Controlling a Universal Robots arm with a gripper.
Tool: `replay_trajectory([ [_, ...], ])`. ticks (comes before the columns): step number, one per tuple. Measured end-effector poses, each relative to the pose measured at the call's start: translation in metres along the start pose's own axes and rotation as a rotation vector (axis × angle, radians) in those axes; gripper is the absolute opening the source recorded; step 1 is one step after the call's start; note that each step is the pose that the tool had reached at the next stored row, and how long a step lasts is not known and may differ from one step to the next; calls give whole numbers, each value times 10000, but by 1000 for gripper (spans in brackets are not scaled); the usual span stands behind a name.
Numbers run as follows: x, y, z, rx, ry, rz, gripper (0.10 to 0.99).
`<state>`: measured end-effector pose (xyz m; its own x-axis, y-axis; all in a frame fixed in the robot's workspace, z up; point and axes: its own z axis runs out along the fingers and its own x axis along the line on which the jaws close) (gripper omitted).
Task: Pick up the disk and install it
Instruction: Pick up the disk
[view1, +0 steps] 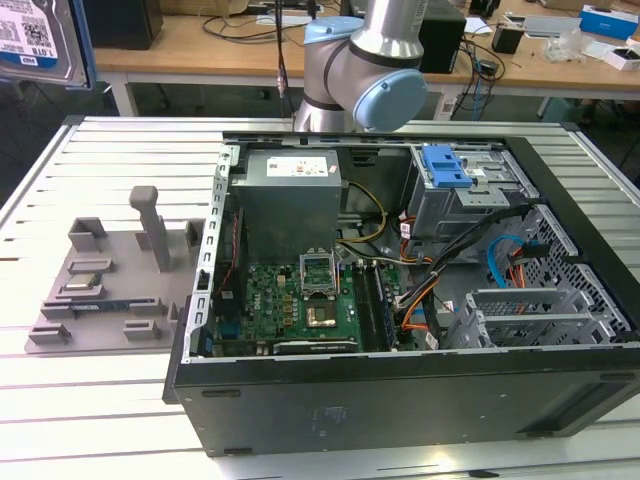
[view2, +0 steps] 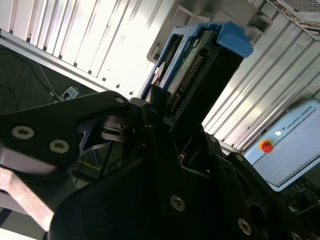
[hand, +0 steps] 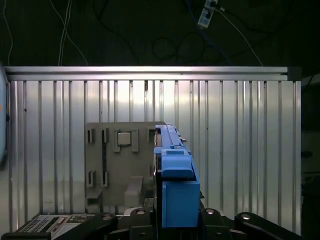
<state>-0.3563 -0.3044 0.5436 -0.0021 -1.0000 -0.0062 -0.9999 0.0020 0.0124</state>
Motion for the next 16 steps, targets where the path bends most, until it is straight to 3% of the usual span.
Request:
replay_trajectory([
  [3,-1,0,-71,-3,-3,-1,365],
  [8,0,-23,-71,-1,-42,-4,365],
  [13,-2,-273,-75,-4,-16,0,365],
  [14,-2,-379,-76,-6,-6,-1,365],
  [16,-3,-491,-78,-11,4,0,365],
])
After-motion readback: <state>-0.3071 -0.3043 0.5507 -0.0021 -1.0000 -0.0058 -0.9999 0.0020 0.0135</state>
